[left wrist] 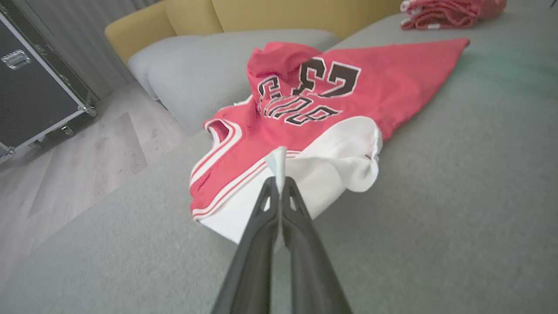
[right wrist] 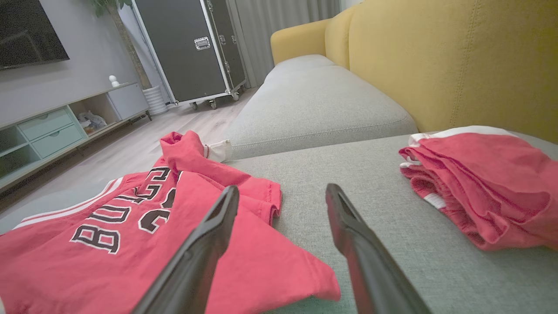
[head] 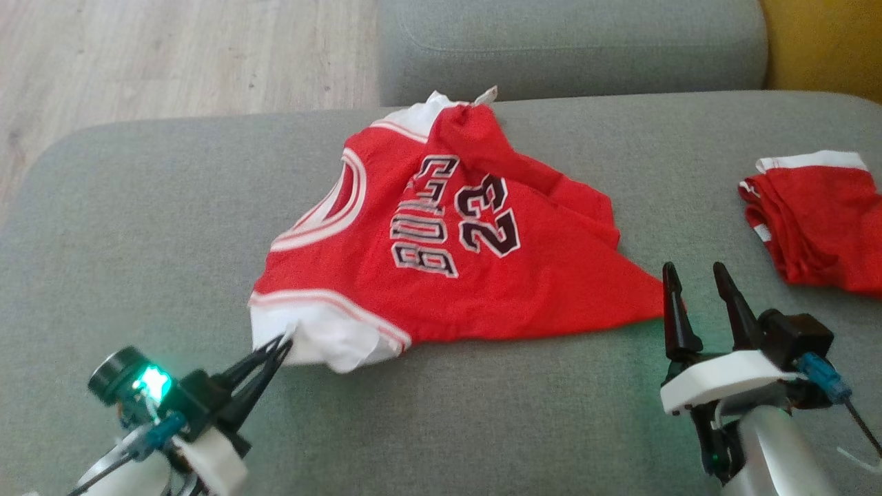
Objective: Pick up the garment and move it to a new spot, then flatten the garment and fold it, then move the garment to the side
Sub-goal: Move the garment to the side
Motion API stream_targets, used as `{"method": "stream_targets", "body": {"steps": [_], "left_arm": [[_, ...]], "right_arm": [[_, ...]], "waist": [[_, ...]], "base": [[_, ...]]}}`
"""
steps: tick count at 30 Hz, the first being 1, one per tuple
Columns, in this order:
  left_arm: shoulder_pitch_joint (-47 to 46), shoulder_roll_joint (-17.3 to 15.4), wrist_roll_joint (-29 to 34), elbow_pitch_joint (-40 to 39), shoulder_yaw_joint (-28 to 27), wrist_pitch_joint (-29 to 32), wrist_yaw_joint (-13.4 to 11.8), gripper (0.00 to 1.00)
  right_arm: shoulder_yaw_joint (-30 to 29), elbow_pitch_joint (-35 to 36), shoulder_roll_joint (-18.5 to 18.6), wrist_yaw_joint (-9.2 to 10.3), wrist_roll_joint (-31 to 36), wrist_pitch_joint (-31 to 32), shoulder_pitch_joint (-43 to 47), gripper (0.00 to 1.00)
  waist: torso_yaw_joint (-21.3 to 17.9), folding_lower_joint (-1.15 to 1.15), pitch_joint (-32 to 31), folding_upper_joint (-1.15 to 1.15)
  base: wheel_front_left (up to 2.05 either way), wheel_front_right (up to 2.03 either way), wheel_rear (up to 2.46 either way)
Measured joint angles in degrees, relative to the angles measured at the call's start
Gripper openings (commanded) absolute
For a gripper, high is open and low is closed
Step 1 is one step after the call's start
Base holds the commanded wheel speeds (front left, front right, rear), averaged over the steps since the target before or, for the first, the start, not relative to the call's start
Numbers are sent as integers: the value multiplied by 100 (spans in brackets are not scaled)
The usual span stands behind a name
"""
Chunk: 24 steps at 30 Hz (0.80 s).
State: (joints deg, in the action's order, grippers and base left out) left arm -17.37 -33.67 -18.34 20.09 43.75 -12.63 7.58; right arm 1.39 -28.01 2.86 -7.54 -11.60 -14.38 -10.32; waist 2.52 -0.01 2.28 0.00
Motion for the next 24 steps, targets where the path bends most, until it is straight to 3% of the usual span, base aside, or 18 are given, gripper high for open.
{"method": "stream_targets", "body": {"steps": [6,7,8,13,18,24], "left_arm": [[228,-197,-131,100,134,323,-4,0],[258,-194,-142,149,138,348,-32,45],[278,-187,-143,187,138,348,-87,100],[303,-34,-293,247,34,333,-432,100],[297,212,-543,316,-514,69,-1105,100],[268,1059,-1160,-254,-1707,-166,-1605,100]], "right_arm": [[33,-70,0,0,-1,0,34,100],[43,-86,0,0,-1,0,34,100],[53,-97,0,0,-1,0,34,100],[96,-114,0,0,-1,0,34,100],[78,-105,0,0,0,0,35,100],[73,109,0,0,0,0,36,100]], "waist": [[42,0,-119,0],[40,0,-136,0],[35,0,-151,0],[-1,1,-198,0],[-20,1,-250,0],[-31,1,-228,0]], "base": [[0,0,0],[0,0,0],[0,0,0],[0,0,0],[0,0,0],[0,0,0]]}}
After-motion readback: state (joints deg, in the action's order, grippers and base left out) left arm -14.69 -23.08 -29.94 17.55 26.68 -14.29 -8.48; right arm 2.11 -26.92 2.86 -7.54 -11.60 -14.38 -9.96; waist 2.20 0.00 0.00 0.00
